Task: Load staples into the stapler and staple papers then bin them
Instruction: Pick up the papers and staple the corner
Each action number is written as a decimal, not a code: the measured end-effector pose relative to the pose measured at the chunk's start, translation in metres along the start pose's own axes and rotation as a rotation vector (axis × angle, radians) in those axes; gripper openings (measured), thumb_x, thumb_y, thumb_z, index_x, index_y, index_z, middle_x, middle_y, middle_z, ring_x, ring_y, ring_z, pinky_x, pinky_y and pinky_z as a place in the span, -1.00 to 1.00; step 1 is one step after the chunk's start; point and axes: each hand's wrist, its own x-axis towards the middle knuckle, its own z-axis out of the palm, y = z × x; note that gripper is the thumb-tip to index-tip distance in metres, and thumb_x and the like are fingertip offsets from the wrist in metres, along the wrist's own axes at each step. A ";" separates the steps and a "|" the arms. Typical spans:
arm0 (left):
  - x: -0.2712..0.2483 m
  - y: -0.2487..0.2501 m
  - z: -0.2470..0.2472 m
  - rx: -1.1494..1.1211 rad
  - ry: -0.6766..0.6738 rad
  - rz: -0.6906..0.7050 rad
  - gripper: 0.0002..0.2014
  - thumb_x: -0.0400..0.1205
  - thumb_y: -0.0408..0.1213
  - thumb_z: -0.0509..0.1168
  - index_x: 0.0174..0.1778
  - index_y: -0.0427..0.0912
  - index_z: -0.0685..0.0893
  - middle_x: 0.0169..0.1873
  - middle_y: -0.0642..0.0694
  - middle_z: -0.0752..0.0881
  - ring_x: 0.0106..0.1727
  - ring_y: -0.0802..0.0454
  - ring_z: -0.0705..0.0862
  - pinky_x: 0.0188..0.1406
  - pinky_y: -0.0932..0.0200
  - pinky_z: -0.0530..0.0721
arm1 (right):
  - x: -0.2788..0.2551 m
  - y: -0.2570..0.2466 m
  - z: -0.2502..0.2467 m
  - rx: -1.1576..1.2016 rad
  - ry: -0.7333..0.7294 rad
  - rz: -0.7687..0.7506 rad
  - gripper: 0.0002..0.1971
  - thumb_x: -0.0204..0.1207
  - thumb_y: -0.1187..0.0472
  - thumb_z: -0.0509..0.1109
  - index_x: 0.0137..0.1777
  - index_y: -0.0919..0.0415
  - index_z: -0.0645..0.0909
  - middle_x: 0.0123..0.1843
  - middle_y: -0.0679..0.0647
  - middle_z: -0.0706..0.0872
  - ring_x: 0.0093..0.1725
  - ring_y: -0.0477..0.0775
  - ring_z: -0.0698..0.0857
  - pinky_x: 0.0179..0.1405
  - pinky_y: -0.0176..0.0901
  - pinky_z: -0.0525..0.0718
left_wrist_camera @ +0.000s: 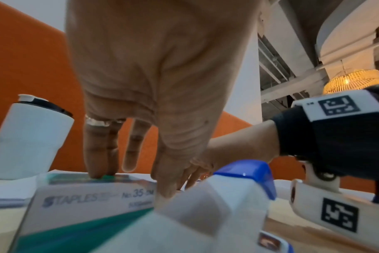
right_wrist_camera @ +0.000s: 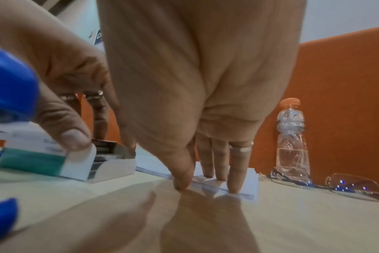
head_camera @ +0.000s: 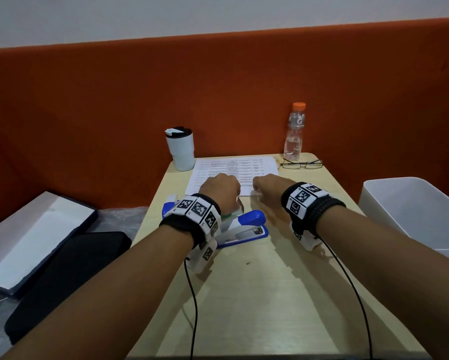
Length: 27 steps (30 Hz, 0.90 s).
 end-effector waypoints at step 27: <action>0.006 -0.019 -0.015 0.197 -0.187 -0.006 -0.63 0.47 -0.22 0.67 0.18 -0.14 0.82 0.15 -0.06 0.81 0.10 -0.12 0.79 0.03 0.02 0.81 | 0.006 0.013 -0.010 -0.076 0.086 -0.087 -0.80 0.64 0.48 0.28 -0.10 0.18 0.59 -0.12 0.13 0.67 -0.17 0.24 0.66 -0.27 -0.05 0.54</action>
